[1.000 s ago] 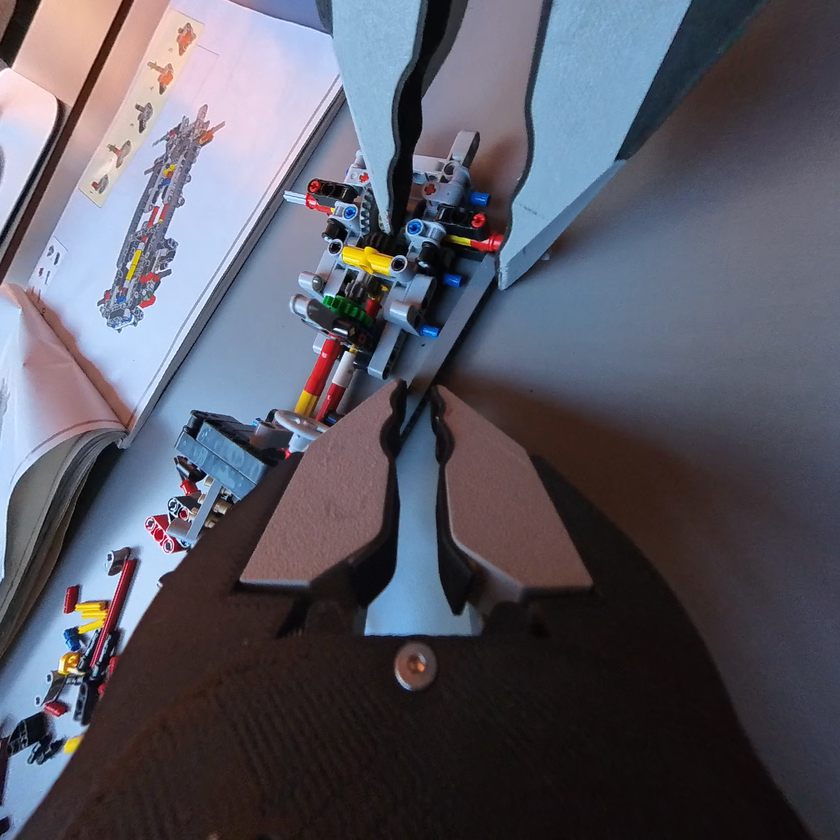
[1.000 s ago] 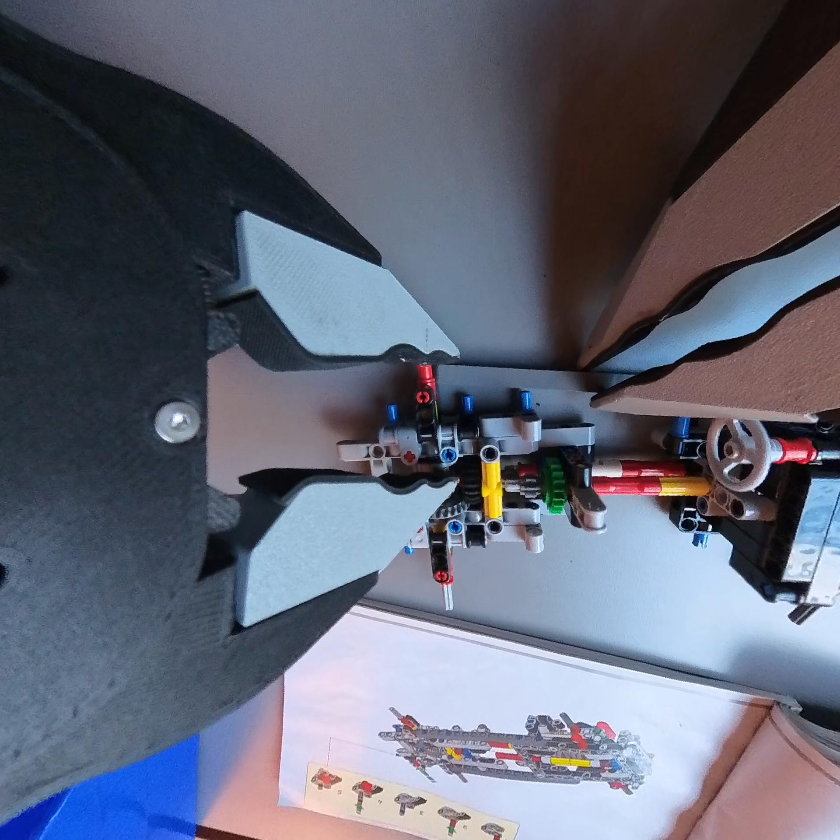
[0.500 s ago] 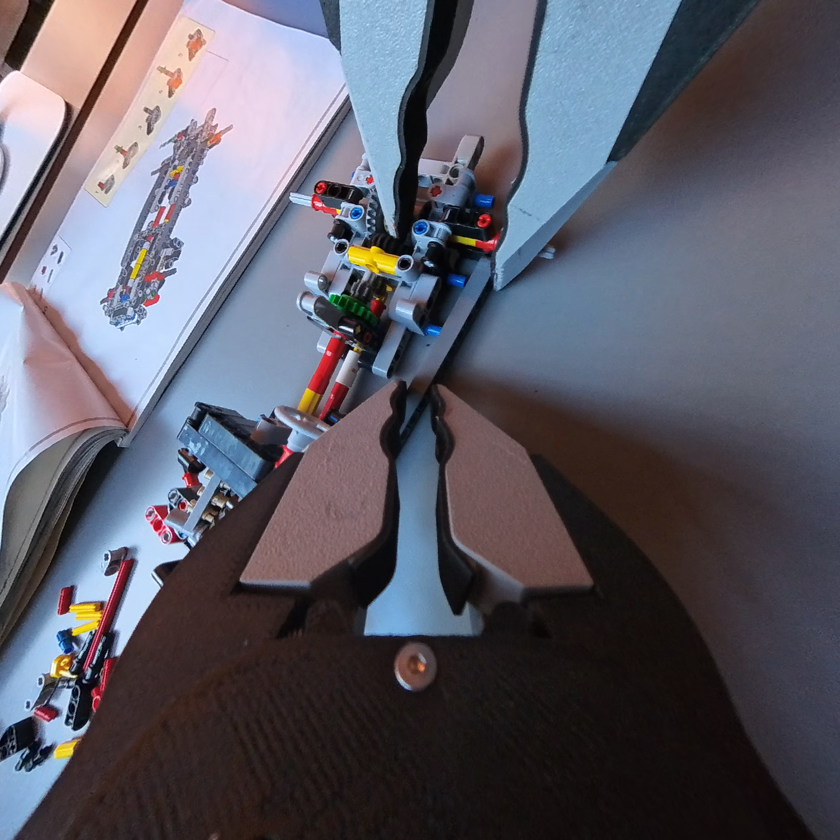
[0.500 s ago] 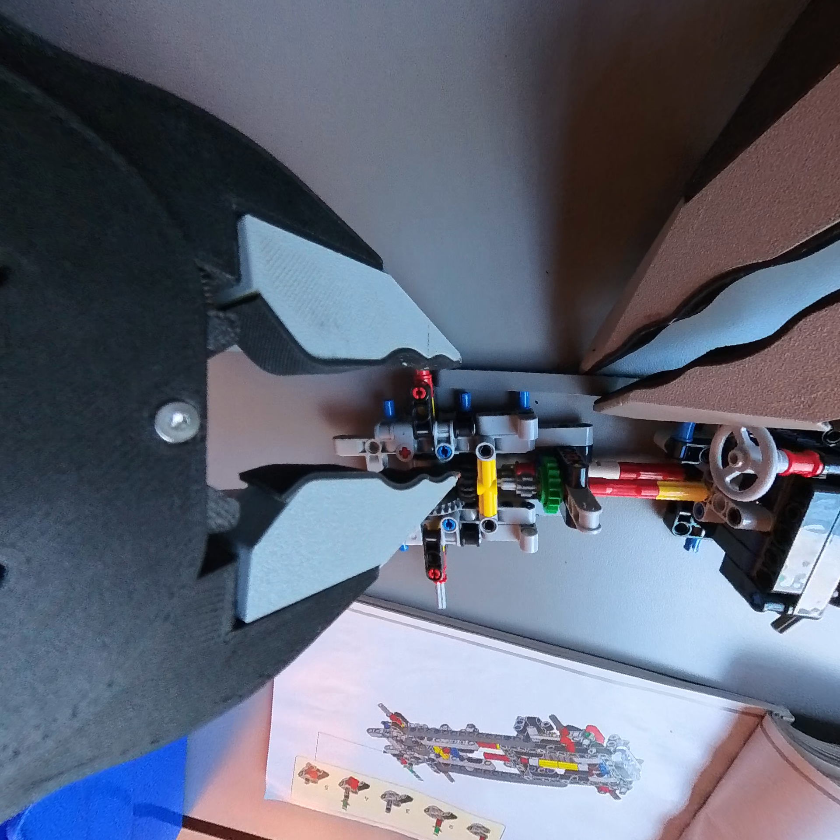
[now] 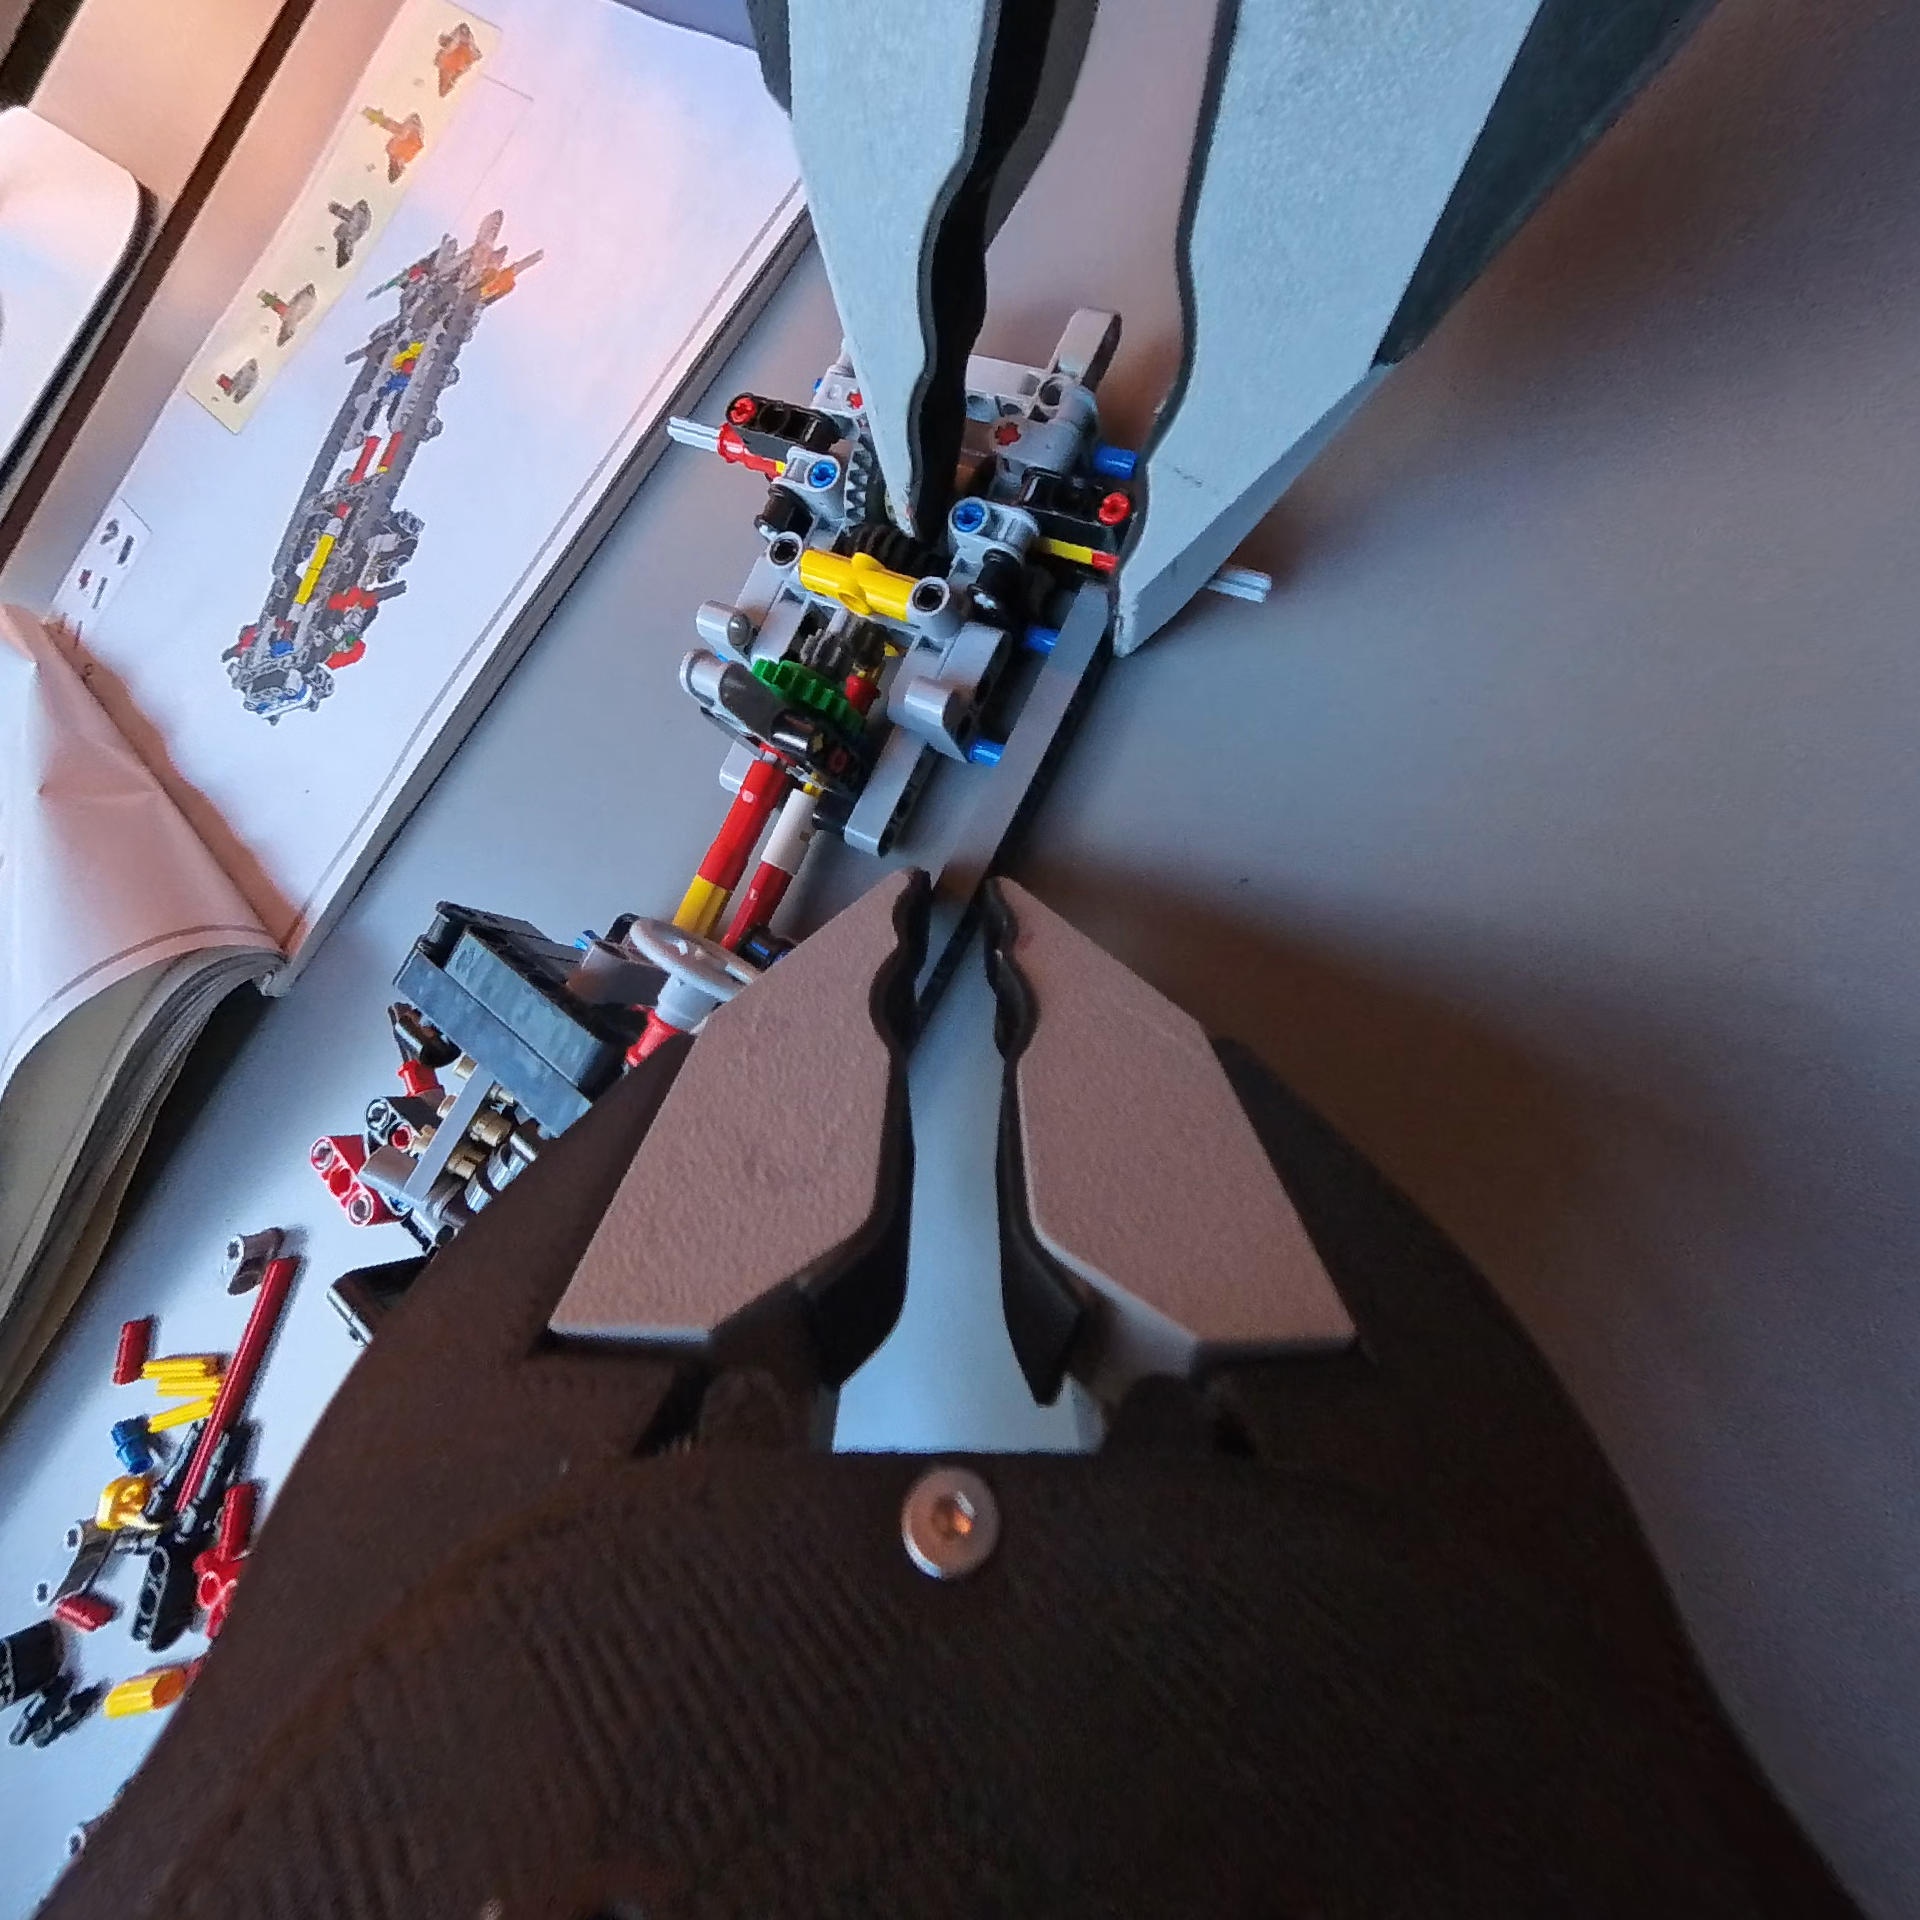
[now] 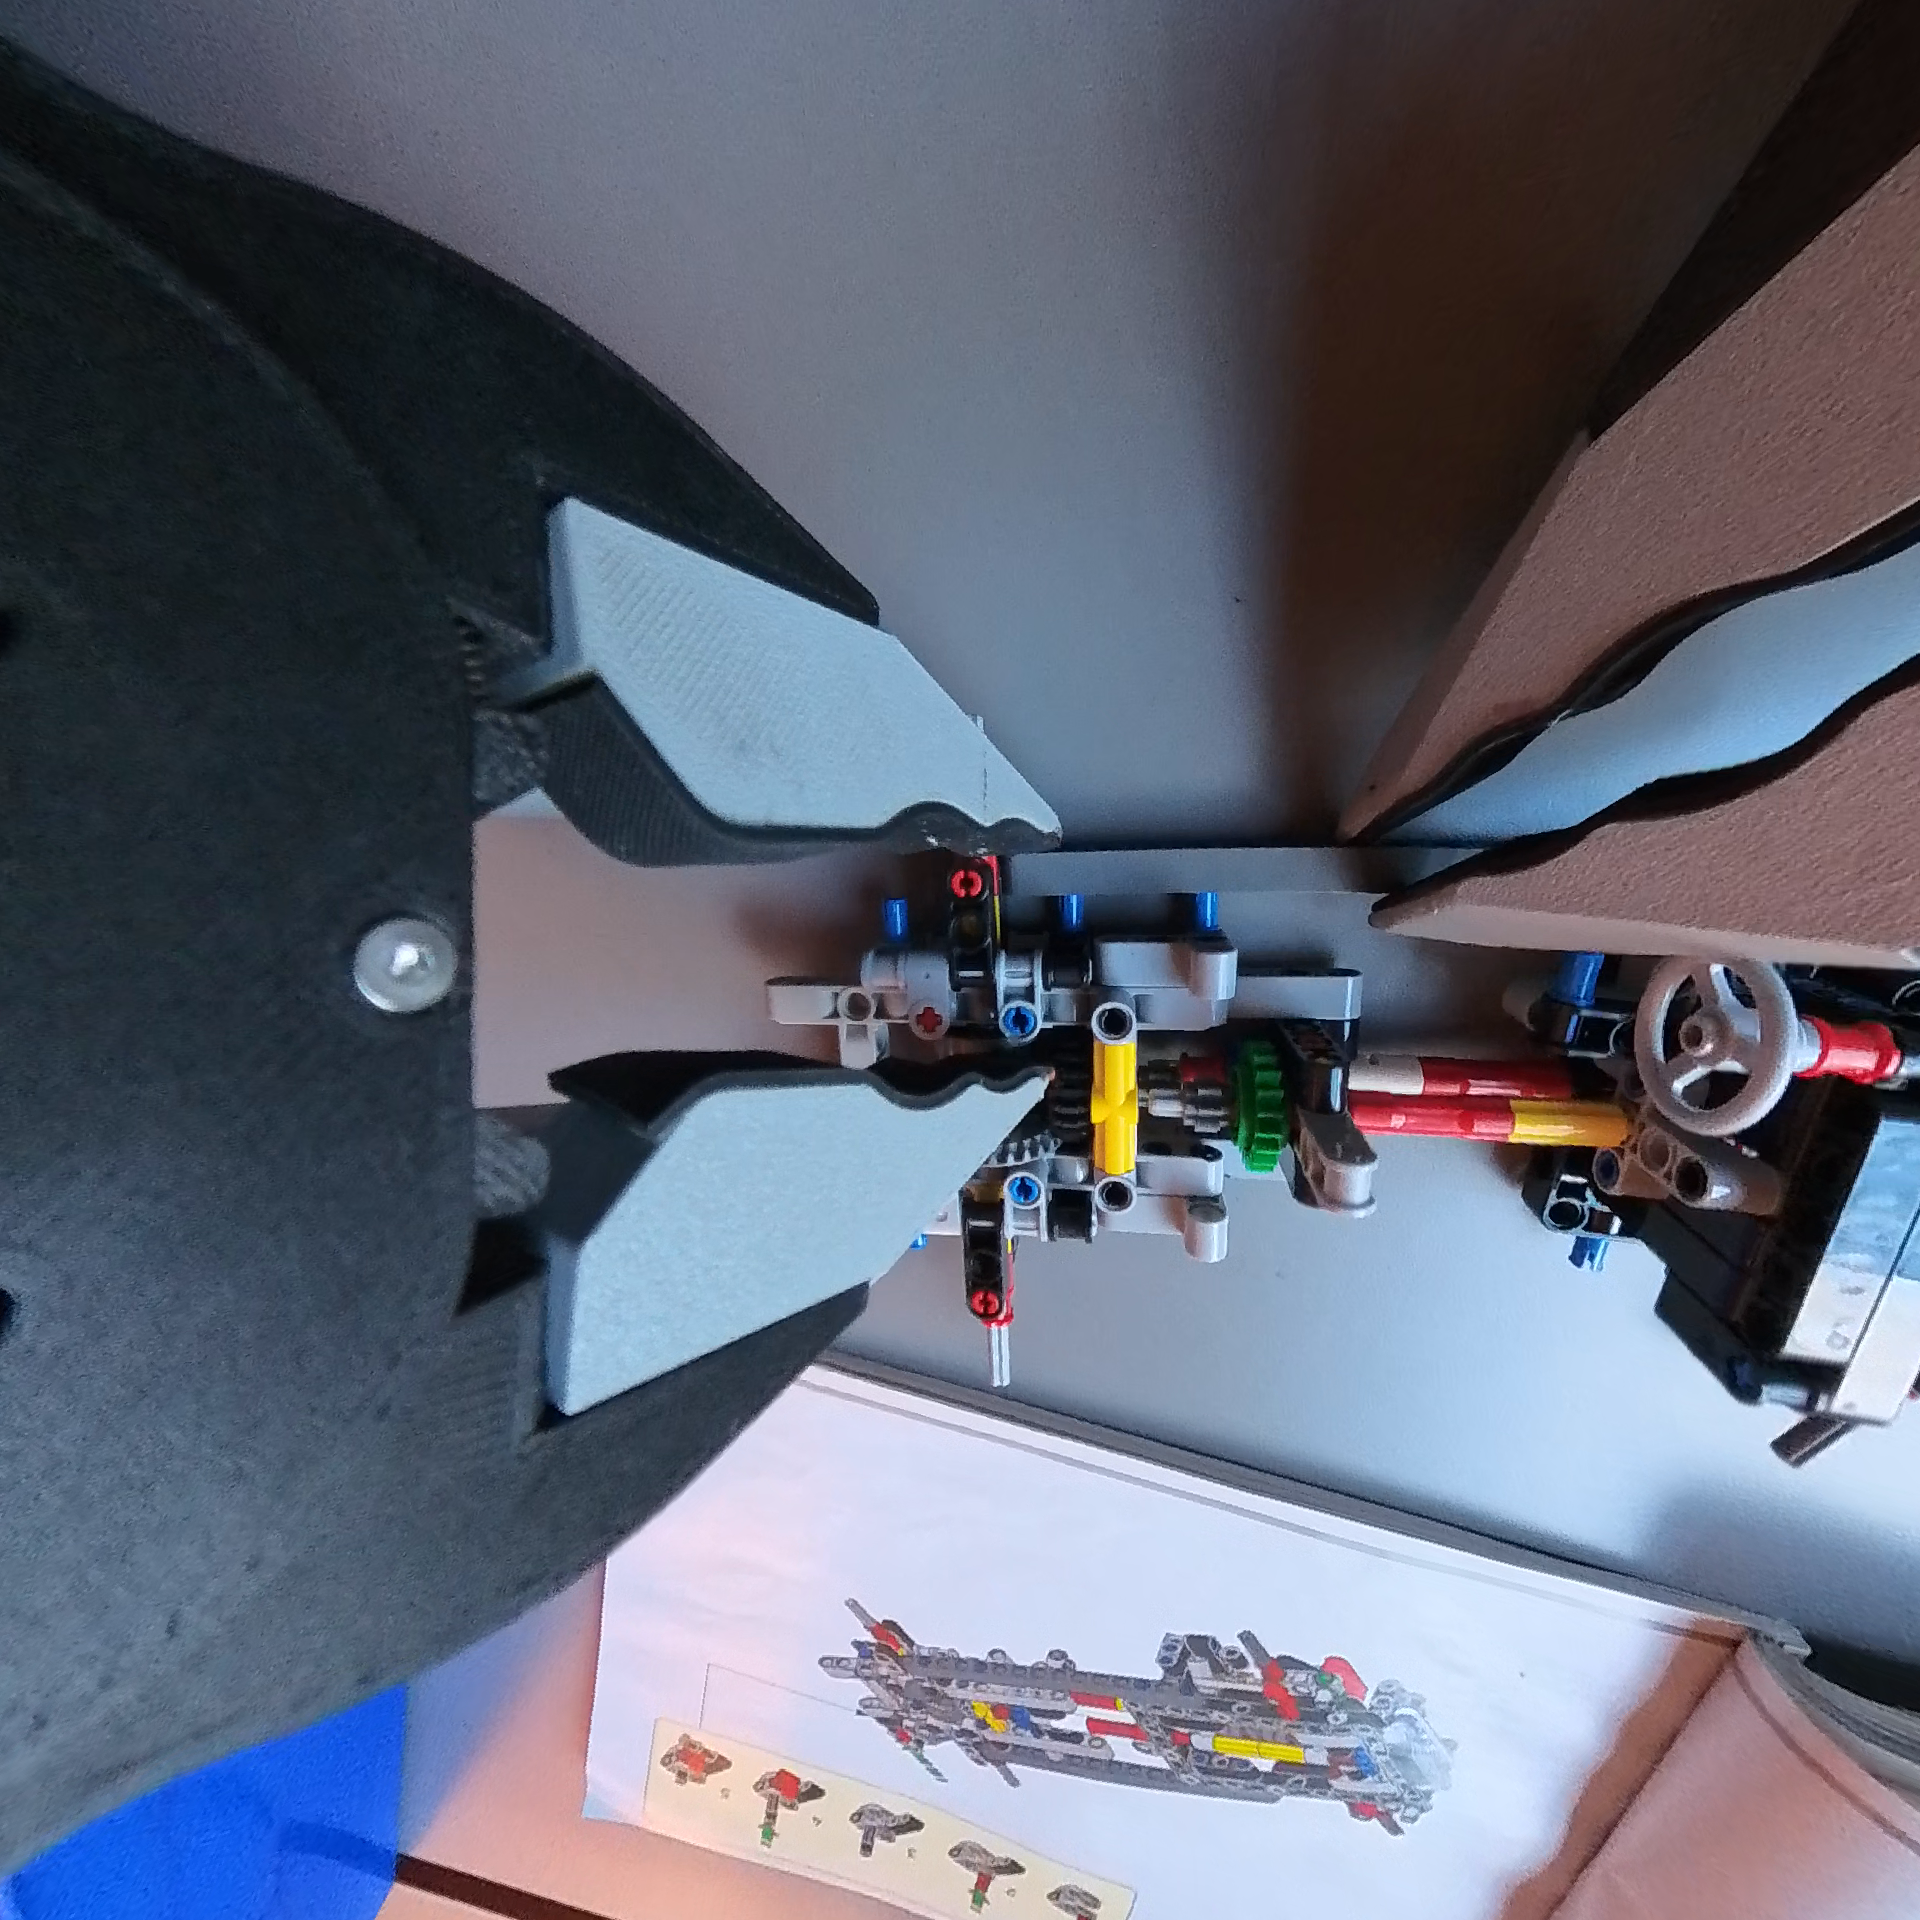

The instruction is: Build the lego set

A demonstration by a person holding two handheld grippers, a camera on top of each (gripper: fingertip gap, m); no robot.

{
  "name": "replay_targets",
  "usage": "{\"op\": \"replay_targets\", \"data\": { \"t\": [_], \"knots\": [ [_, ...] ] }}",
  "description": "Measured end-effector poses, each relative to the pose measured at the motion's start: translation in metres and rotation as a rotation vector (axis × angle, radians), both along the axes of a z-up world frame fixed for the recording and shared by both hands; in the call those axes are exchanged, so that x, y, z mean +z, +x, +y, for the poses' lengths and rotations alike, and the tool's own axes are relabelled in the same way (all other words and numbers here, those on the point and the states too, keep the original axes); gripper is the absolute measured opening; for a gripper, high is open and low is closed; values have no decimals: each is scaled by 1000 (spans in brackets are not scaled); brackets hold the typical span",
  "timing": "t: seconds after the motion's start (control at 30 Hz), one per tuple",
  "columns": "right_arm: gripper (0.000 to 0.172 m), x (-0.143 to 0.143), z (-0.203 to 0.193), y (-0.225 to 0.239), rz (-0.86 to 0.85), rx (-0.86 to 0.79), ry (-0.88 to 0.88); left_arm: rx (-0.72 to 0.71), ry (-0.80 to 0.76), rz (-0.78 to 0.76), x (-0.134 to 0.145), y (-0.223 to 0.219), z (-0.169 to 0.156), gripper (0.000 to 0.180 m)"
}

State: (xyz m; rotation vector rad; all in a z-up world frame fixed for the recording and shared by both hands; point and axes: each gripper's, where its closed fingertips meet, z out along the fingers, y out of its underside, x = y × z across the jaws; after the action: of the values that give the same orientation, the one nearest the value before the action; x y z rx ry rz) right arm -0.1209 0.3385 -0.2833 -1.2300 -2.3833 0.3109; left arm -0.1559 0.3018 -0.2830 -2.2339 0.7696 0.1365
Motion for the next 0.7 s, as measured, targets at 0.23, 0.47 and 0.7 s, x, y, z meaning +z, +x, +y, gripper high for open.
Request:
{"op": "replay_targets", "data": {
  "t": [0.23,0.47,0.7],
  "knots": [
    [35,0,1,-1,-21,-24,21,-56,-18,91,0,-8,-6,15],
    [35,0,1,-2,-23,-34,44,26,-61,146,14,-70,-37,32],
    [35,0,1,-2,-30,-53,54,-35,-66,142,23,-71,-32,64]
  ]
}}
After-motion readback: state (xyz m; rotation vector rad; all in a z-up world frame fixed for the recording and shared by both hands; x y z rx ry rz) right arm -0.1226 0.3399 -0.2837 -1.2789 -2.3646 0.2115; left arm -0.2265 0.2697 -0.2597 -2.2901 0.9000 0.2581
